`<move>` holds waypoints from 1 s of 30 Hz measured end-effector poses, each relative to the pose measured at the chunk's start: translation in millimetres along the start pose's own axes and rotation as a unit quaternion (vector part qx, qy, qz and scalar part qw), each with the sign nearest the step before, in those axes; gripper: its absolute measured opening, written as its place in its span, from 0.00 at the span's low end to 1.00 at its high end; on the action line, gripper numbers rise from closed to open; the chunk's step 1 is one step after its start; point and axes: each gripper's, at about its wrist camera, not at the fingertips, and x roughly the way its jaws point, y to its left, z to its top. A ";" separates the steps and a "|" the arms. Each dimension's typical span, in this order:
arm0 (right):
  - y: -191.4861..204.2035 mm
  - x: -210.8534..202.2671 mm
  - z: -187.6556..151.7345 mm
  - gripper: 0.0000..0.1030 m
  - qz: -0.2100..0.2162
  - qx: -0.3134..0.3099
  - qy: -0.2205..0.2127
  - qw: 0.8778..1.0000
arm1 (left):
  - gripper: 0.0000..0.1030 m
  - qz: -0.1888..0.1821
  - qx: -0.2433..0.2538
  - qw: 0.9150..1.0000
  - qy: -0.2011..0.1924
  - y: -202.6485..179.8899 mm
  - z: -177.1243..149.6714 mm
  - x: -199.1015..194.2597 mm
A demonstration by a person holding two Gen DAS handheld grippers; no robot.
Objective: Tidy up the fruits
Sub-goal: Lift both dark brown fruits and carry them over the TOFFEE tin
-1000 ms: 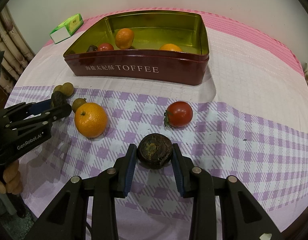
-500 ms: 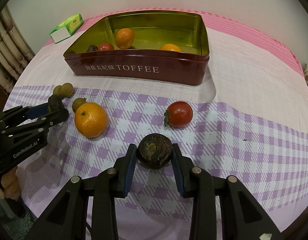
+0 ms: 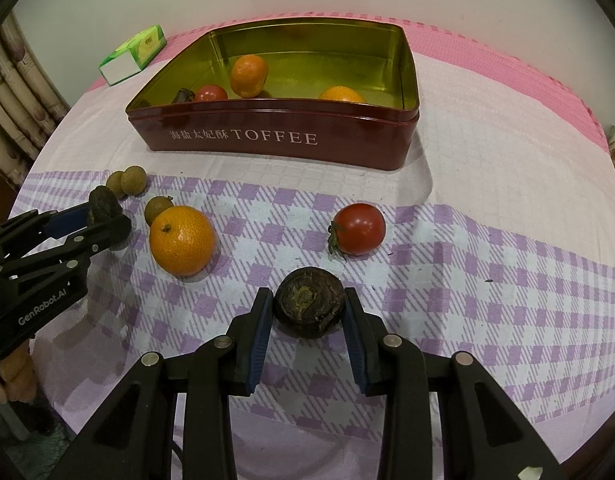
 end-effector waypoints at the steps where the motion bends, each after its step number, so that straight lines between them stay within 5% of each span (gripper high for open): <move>1: -0.2 -0.7 0.6 0.31 0.001 0.000 -0.001 1.000 | 0.38 0.000 0.001 1.000 -0.001 -0.2 0.3 -0.3; 17: -8.7 -33.9 21.6 0.31 0.027 0.010 -0.042 0.999 | 0.38 -0.018 -0.008 0.999 -0.036 10.4 24.4 -18.8; 30: -11.0 -37.6 84.2 0.31 0.025 -0.002 -0.077 0.997 | 0.38 -0.025 -0.011 0.998 -0.064 14.6 73.2 -19.7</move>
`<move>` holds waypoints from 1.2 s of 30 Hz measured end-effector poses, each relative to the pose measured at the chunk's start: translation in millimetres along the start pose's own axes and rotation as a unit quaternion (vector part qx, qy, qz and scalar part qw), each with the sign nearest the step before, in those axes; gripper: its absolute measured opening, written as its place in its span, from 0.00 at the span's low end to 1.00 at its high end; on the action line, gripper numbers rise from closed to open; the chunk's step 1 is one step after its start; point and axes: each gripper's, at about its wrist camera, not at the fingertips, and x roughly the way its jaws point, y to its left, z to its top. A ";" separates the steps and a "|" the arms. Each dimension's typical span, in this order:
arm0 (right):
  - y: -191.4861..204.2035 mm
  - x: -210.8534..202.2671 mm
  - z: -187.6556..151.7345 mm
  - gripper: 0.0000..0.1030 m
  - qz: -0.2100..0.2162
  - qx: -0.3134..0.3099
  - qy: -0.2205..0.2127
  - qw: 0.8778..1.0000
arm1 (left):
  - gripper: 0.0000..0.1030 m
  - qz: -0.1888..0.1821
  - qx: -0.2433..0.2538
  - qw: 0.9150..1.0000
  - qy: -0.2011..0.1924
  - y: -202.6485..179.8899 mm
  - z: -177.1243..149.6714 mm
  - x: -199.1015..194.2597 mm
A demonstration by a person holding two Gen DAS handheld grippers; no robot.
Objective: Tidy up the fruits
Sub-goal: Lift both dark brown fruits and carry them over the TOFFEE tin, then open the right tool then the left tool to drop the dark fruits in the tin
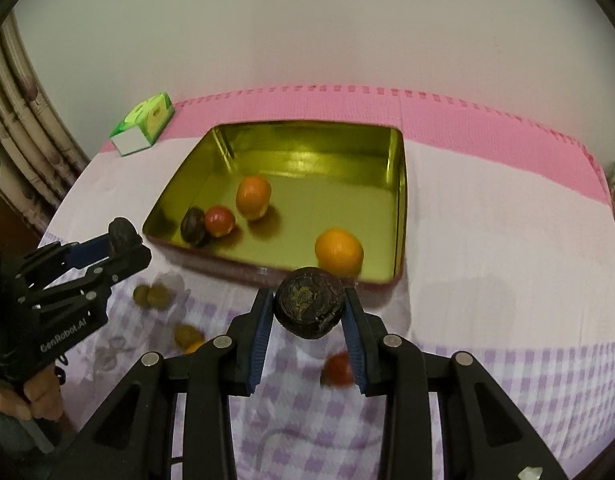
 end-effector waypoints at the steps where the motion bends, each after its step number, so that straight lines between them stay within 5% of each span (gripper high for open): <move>1: 0.3 3.4 3.8 0.31 0.000 -0.002 0.000 1.000 | 0.38 0.000 0.002 1.000 0.000 -1.1 2.8 2.4; 36: -5.4 63.1 39.0 0.32 0.002 -0.008 0.038 0.999 | 0.38 0.022 0.022 0.999 0.042 -10.1 34.9 69.9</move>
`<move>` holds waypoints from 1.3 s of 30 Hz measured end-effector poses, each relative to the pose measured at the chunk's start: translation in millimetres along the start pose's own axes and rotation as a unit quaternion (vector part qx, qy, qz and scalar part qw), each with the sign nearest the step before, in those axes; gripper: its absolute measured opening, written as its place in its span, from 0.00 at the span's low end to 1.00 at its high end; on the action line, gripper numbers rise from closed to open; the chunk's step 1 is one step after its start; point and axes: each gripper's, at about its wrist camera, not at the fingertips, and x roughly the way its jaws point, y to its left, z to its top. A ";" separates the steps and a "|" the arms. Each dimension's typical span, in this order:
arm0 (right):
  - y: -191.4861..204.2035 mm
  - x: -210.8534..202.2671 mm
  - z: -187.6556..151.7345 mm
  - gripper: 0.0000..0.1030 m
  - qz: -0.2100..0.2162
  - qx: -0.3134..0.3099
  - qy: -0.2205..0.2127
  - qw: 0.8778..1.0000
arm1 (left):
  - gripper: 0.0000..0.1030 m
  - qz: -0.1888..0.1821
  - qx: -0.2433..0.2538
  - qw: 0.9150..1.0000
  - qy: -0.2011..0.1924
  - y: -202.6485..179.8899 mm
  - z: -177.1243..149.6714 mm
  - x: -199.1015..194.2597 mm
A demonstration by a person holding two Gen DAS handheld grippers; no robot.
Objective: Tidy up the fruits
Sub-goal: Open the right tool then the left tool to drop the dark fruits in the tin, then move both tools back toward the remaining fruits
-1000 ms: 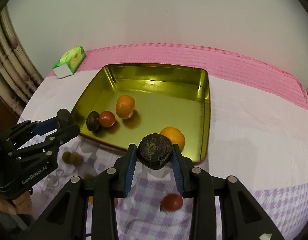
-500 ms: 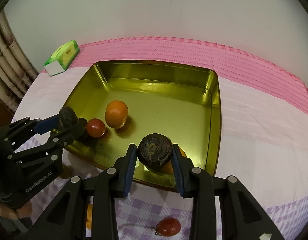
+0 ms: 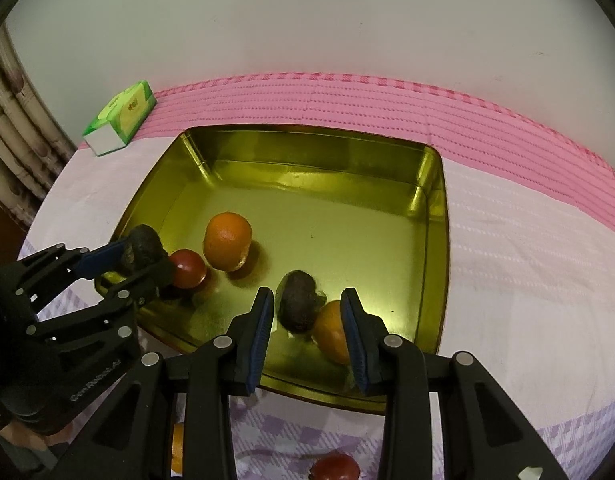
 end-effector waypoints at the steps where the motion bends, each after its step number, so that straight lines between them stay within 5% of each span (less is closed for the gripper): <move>1: 0.4 0.2 0.1 0.32 0.000 -0.001 0.000 1.000 | 0.39 0.000 0.000 1.000 0.001 -0.2 0.3 0.1; 24: -4.4 -36.5 -19.6 0.40 -0.012 0.019 -0.024 0.999 | 0.52 0.009 0.007 1.000 -0.017 -4.0 -4.4 -31.7; 39: -11.4 -57.8 -88.7 0.40 -0.018 0.043 -0.010 0.999 | 0.52 0.027 -0.020 0.999 -0.003 19.8 -70.2 -65.2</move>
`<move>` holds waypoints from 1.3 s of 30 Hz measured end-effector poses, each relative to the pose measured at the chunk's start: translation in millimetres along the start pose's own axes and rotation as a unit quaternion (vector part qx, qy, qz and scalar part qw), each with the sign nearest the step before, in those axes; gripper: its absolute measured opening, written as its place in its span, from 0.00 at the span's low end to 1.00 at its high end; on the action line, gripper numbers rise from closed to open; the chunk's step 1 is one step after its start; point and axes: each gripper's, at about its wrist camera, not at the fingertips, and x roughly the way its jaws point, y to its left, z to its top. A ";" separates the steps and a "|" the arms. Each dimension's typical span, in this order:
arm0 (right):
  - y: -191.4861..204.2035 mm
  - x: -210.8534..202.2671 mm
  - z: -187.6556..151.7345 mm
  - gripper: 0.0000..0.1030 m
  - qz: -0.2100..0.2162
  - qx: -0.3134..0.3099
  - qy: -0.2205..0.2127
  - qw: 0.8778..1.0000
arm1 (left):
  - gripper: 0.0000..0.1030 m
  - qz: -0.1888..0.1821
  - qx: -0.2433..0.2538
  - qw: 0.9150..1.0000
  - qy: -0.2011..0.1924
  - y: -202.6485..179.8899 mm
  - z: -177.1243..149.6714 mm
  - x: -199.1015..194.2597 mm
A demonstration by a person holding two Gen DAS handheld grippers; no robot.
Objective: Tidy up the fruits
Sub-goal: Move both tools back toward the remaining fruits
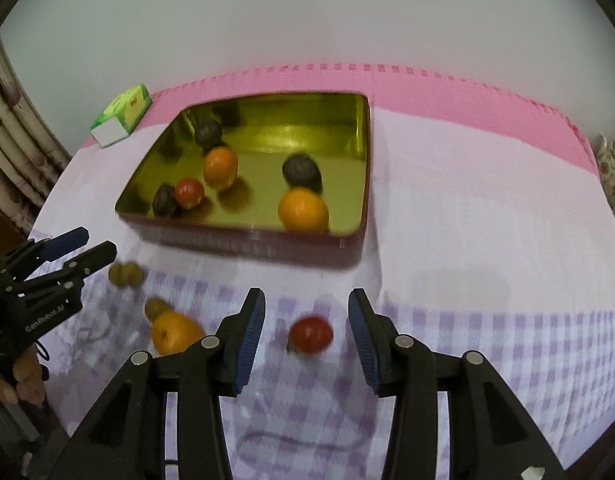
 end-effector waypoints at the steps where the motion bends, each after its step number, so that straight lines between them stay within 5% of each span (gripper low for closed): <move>1: 0.6 -0.4 -5.6 0.40 0.000 0.000 0.002 1.000 | 0.52 0.001 -0.002 1.000 0.002 1.6 -6.9 -2.2; 12: 15.5 1.5 -40.9 0.40 0.017 -0.008 0.021 1.000 | 0.52 0.004 -0.012 1.000 0.020 4.0 -47.1 -4.7; 39: 85.0 33.2 -31.3 0.43 0.051 -0.076 0.048 0.995 | 0.52 0.006 -0.031 0.999 0.030 24.0 -52.1 -2.1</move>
